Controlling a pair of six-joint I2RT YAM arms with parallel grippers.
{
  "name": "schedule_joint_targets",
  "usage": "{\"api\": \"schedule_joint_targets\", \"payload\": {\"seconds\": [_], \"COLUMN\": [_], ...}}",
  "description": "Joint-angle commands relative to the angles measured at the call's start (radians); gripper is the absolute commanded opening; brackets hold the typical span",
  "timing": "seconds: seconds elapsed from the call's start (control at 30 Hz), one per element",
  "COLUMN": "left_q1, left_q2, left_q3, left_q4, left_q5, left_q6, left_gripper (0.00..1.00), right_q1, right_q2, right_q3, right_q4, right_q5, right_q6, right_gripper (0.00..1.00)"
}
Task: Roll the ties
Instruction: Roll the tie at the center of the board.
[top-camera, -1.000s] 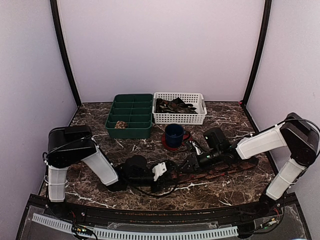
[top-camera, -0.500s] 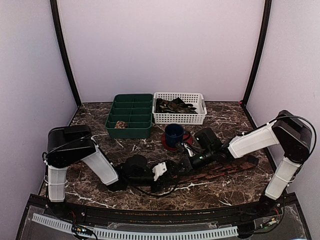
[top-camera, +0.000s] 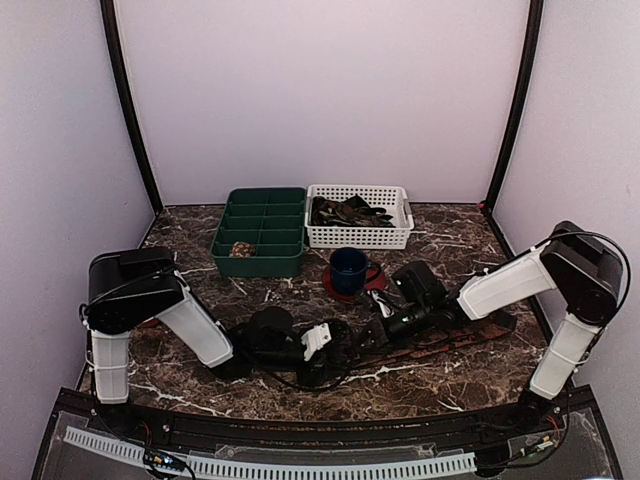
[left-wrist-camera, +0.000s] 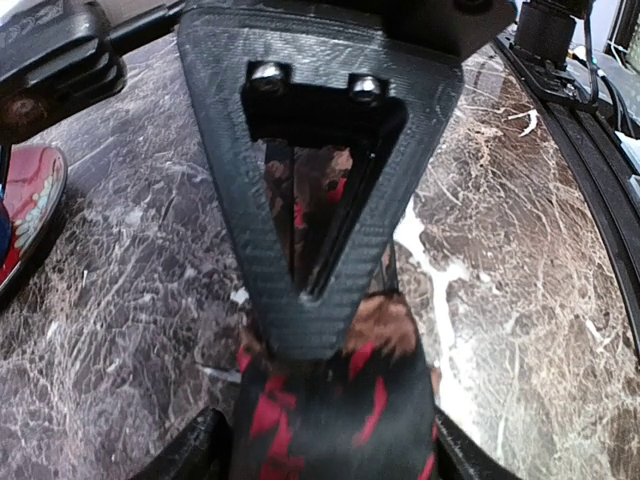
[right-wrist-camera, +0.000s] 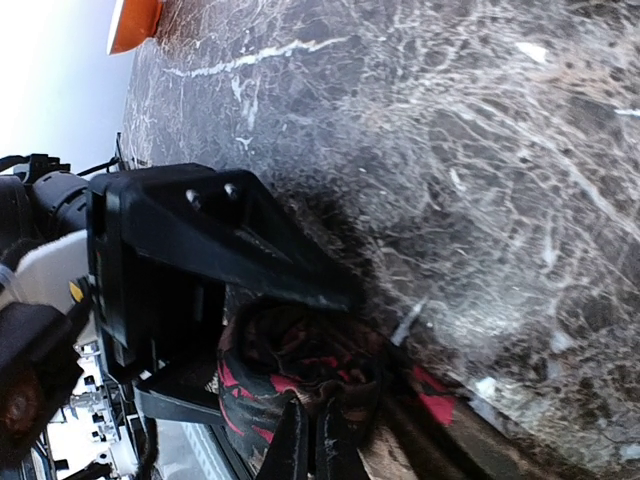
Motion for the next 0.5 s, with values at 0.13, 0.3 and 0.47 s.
{"api": "schedule_joint_targets", "payload": {"seconds": [0.13,0.3,0.47], "left_q1": [-0.004,-0.012,-0.019], "left_q2": [-0.032,0.053,0.151], "left_q3": [-0.068,-0.065,0.0], "left_q4": [0.098,0.259,0.329], "left_q5": [0.074,0.067,0.054], "left_q6": [-0.089,-0.177,-0.239], "left_gripper": [0.81,0.82,0.8], "right_q1": [-0.033,-0.036,-0.036], "right_q2": [0.032,0.034,0.032], "right_q3": [-0.09,-0.111,-0.128], "right_q4": [-0.027,-0.023,-0.026], "right_q5": [0.072,0.087,0.106], "right_q6": [-0.029,-0.038,-0.046], "right_gripper": [0.0,0.0,0.0]}}
